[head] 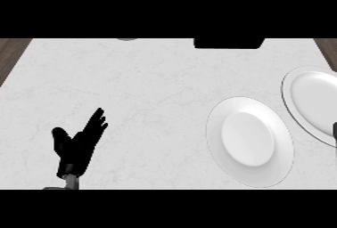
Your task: Pick the bell pepper from the plate and place it in the plate
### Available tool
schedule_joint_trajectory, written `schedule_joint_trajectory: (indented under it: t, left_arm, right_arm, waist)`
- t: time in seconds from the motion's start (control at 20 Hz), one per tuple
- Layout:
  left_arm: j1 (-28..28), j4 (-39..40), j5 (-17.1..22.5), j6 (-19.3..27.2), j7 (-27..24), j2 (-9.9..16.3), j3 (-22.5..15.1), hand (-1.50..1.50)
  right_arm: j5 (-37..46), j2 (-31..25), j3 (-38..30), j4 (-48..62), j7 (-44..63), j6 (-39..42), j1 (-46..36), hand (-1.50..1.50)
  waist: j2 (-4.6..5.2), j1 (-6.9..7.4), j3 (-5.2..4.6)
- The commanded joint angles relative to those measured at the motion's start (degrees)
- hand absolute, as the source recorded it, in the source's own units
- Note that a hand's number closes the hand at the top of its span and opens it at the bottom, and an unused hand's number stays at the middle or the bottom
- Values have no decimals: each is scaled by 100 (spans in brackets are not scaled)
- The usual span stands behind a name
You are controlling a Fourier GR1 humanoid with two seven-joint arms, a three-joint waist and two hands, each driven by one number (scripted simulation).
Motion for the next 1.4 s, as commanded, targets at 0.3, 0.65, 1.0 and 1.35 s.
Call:
schedule_joint_trajectory:
  t: [0.3, 0.65, 1.0, 1.35]
  left_arm:
    - [416, -268, -42, 80, 284, -4, -47, 0]
    - [147, -76, 95, -125, 294, 61, 139, 0]
    - [258, -259, 37, -143, 324, 33, 125, 0]
    - [32, -130, -212, 83, 423, -197, 10, 0]
  right_arm:
    - [-2424, 1058, 1146, -2037, -860, -615, 748, -150]
    - [-3171, 2111, 2477, -4029, -1047, -250, 2059, -150]
    - [-2618, 2138, 4204, -4248, 289, -919, 3247, -150]
    - [-1212, 2143, 4979, -4409, 2082, -1024, 3672, -150]
  waist:
    - [-85, -171, -41]
    - [-48, -150, -51]
    - [-32, -78, -55]
    - [-19, -75, -55]
